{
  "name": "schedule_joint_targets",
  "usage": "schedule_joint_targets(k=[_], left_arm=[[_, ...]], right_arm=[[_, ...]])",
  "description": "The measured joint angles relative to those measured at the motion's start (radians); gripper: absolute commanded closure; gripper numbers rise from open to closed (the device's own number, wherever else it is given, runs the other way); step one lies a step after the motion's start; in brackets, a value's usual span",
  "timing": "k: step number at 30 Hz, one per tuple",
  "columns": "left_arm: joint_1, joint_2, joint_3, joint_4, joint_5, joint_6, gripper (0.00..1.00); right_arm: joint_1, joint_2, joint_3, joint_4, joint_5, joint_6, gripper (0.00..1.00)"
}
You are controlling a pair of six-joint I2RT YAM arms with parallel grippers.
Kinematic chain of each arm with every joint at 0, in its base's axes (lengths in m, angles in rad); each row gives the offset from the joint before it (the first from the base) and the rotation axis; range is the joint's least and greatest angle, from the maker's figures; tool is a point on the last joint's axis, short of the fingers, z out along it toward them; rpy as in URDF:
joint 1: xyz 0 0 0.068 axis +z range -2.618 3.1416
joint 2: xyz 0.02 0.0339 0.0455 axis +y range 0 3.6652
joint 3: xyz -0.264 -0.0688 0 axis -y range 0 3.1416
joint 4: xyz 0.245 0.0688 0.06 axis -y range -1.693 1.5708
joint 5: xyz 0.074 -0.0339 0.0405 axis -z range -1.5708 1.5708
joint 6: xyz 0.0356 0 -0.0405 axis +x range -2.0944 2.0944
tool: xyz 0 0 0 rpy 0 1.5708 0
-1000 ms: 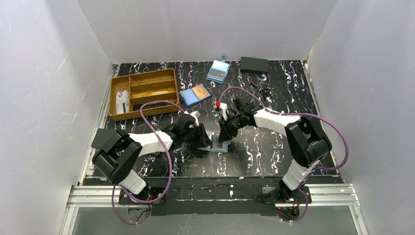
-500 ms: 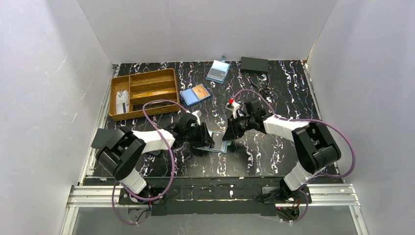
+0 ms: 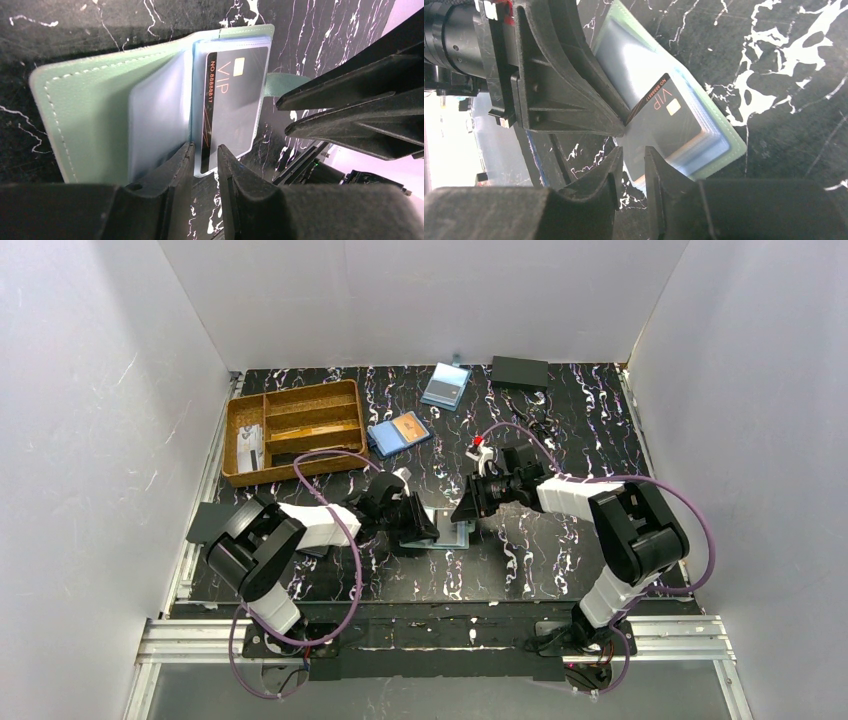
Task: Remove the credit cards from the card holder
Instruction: Remove the credit card from the card holder.
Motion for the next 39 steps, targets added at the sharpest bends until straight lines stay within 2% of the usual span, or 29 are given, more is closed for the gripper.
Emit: schedule_joint_targets(k=[12, 39], left_arm=[[-0.04, 0.013, -0.033, 0.082, -0.039, -0.134, 0.72], [-0.04, 0.03, -0.046, 0.138, -0.039, -0.193, 0.68]], right_arm=[[-0.009, 0.021, -0.029, 0.055, 0.047, 0.105, 0.67], [-0.01, -0.01, -0.06, 0.069, 0.163, 0.164, 0.62]])
